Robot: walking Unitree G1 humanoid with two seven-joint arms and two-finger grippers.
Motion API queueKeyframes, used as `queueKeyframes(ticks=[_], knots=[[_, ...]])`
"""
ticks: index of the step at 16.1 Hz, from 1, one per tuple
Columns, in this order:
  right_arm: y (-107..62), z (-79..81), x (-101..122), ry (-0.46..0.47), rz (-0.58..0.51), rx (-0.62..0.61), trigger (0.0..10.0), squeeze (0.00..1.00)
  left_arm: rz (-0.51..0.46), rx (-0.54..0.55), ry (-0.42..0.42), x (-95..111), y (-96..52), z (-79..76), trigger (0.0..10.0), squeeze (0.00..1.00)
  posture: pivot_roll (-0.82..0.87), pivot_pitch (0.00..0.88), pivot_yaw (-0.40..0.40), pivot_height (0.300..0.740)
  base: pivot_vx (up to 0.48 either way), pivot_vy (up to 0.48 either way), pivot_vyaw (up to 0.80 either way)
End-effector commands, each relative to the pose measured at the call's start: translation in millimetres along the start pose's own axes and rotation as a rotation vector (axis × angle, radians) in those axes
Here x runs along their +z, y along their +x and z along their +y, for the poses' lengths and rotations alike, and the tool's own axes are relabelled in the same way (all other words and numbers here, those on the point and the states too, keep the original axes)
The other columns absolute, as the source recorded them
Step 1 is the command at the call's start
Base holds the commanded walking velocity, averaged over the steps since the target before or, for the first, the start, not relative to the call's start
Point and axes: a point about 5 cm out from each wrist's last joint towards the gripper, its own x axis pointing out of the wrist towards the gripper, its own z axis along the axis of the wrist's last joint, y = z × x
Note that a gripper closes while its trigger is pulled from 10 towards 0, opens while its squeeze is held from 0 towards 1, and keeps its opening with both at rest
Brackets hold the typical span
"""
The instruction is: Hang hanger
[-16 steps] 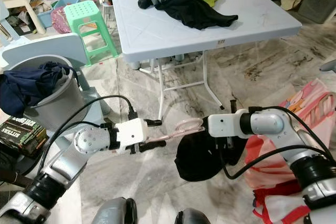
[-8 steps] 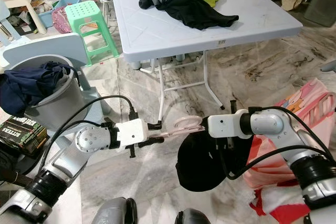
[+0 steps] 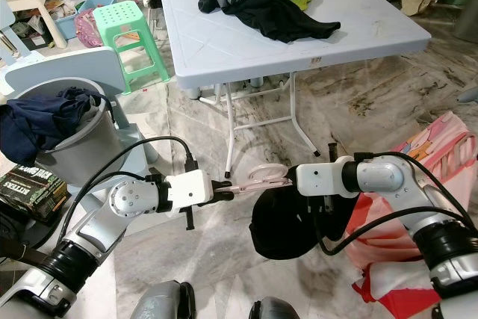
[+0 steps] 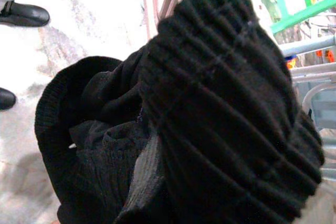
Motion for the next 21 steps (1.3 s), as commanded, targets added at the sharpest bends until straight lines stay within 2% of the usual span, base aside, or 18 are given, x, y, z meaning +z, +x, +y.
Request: queueKeyframes(ticks=[1,4,5,8,11,14,18,19,21], knots=[[-3.1,-6.1,6,-0.039,-0.020,-0.012,10.0,0.00,-0.002,-0.007,0.017,2,1.0,2.7,0.0,0.00,-0.05,0.046,-0.002,0.740,0.000,0.000,0.00],[-10.1,-11.5,7,-0.040,-0.019,-0.021,10.0,0.00,-0.019,0.023,0.006,3,3.5,5.0,0.0,0.00,-0.06,0.044,0.000,0.740,0.000,0.000,0.00],[-11.7,-11.0,6,0.044,-0.033,0.003,10.0,1.00,-0.024,0.031,-0.007,4,3.7,5.6,0.0,0.00,-0.06,0.044,0.001,0.740,0.000,0.000,0.00],[-14.3,-13.3,13,0.044,-0.067,0.009,10.0,1.00,-0.022,0.058,-0.022,2,2.8,7.7,0.0,0.00,-0.06,0.042,0.002,0.740,0.000,0.000,0.00],[-19.7,-34.5,19,-0.040,-0.053,-0.106,10.0,1.00,-0.020,0.108,-0.046,0,-0.4,10.4,0.0,0.00,-0.05,0.041,0.000,0.740,0.000,0.000,0.00],[-25.9,-51.2,23,-0.072,-0.042,-0.196,10.0,1.00,-0.023,0.166,-0.085,-2,-3.6,17.2,0.0,0.00,-0.05,0.039,0.001,0.740,0.000,0.000,0.00],[-34.1,-53.0,8,-0.064,0.050,-0.220,10.0,1.00,-0.019,0.204,-0.103,-3,-5.9,26.2,0.0,0.00,-0.05,0.039,0.000,0.740,0.000,0.000,0.00],[-36.9,-55.6,3,-0.051,0.079,-0.274,10.0,1.00,-0.020,0.224,-0.112,-3,-7.4,30.5,0.0,0.00,-0.05,0.039,0.000,0.740,0.000,0.000,0.00],[-36.6,-55.1,1,-0.054,0.081,-0.293,10.0,1.00,-0.023,0.228,-0.110,-3,-8.1,31.8,0.0,0.00,-0.05,0.042,0.002,0.740,0.000,0.000,0.00]])
